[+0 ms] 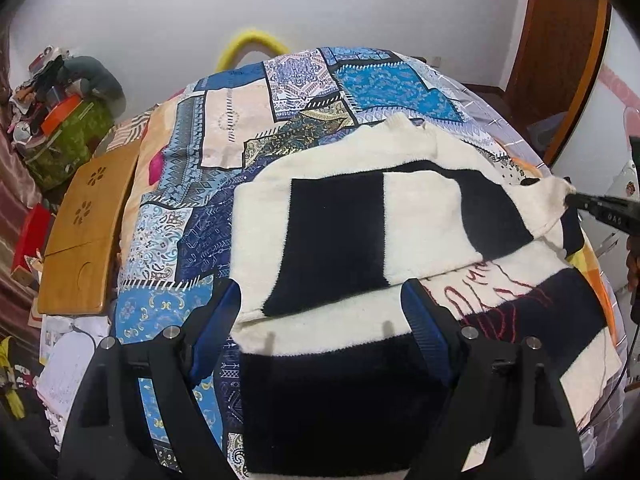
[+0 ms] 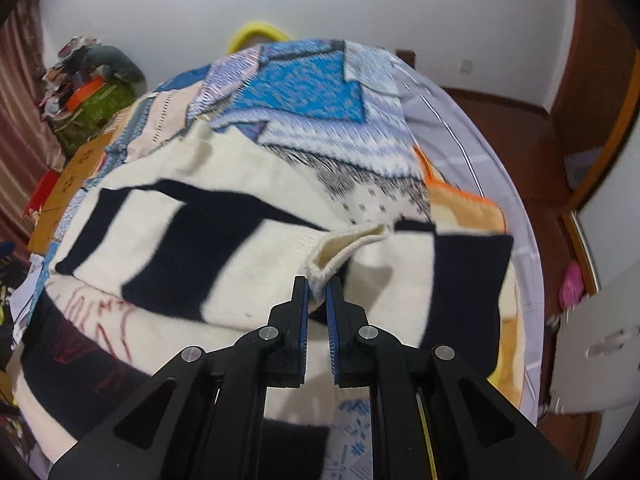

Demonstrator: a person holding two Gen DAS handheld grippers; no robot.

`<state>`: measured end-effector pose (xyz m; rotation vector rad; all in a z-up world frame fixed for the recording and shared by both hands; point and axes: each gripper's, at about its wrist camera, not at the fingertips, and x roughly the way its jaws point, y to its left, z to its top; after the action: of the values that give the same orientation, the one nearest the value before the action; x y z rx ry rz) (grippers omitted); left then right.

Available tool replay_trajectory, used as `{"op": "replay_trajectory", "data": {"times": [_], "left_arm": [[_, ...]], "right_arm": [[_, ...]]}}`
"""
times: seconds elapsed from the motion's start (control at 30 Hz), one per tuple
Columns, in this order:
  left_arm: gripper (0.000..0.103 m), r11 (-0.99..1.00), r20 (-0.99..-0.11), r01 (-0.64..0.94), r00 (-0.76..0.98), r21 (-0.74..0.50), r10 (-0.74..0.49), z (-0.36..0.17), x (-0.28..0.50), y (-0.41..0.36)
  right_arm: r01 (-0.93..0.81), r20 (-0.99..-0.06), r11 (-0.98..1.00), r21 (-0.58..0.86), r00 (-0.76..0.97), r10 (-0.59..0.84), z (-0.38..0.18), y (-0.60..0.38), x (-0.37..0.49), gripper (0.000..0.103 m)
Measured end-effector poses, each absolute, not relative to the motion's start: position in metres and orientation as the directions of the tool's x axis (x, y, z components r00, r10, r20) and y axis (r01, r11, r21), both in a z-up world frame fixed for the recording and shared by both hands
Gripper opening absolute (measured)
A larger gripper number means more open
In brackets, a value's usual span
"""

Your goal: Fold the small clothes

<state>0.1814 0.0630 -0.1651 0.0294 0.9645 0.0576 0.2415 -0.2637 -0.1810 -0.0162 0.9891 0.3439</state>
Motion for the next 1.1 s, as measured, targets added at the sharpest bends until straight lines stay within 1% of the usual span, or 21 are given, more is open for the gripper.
{"op": "replay_trajectory", "data": {"times": [0.27,0.33,0.47,0.67,0.73,0.8,1.1], "left_arm": [[0.082,0.998,-0.834,-0.042,0.549,0.038,0.055,-0.167,0.194,0.057],[0.082,0.999,-0.834,-0.039,0.55,0.032,0.048,-0.164,0.199,0.054],[0.082,0.999,-0.833,-0.034,0.553,-0.003,0.016,-0.158,0.213,0.048],[0.083,0.998,-0.839,-0.039,0.544,-0.052,-0.023,-0.155,0.243,0.034],[0.083,0.997,-0.845,-0.041,0.533,-0.063,-0.032,-0.159,0.254,0.029],[0.083,0.997,-0.855,-0.043,0.518,-0.059,-0.028,-0.166,0.265,0.024],[0.083,0.997,-0.915,-0.064,0.403,-0.047,-0.017,-0.212,0.293,0.017]], "right_arm": [[-0.224,-0.81,0.959,0.172,0.522,0.267,-0.178,-0.301,0.235,0.01],[-0.207,-0.803,0.964,0.166,0.539,0.254,-0.173,-0.312,0.234,0.012],[-0.17,-0.787,0.974,0.149,0.576,0.221,-0.161,-0.338,0.231,0.021],[-0.1,-0.78,0.985,0.143,0.601,0.174,-0.157,-0.375,0.229,0.022],[-0.075,-0.785,0.986,0.146,0.597,0.162,-0.162,-0.387,0.231,0.027],[-0.052,-0.794,0.986,0.156,0.587,0.156,-0.171,-0.397,0.232,0.038],[0.012,-0.84,0.968,0.252,0.5,0.213,-0.227,-0.415,0.241,0.039]]}}
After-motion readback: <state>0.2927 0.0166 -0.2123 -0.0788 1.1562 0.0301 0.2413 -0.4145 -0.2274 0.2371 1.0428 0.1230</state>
